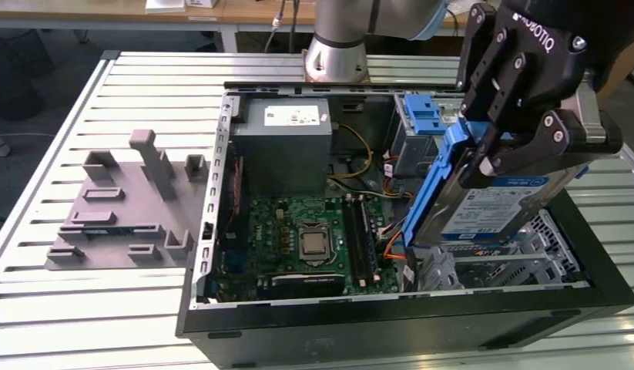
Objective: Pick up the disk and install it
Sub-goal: 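Insert the disk into the insertion slot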
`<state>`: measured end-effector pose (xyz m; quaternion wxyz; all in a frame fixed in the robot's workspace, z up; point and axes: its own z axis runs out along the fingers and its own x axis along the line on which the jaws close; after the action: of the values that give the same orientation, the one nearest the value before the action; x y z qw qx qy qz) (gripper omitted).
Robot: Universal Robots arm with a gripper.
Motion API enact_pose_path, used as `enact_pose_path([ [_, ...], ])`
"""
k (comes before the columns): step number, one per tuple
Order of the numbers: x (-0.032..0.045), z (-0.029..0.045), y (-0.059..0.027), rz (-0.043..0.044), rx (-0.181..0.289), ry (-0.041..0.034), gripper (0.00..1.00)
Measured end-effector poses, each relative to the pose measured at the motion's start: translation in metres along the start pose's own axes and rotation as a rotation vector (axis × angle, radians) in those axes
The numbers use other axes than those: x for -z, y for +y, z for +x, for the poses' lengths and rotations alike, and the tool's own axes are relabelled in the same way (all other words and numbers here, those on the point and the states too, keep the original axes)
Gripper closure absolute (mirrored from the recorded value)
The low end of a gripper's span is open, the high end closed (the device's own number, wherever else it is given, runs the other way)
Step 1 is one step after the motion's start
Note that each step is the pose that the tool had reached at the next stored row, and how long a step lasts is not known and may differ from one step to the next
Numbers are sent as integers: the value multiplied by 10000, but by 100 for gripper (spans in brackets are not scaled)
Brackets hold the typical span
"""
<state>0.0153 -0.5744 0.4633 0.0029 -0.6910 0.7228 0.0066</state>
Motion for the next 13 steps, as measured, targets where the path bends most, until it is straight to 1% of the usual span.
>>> enact_pose_path([
  [13, -39, -8, -186, 0, -1, -1, 64],
])
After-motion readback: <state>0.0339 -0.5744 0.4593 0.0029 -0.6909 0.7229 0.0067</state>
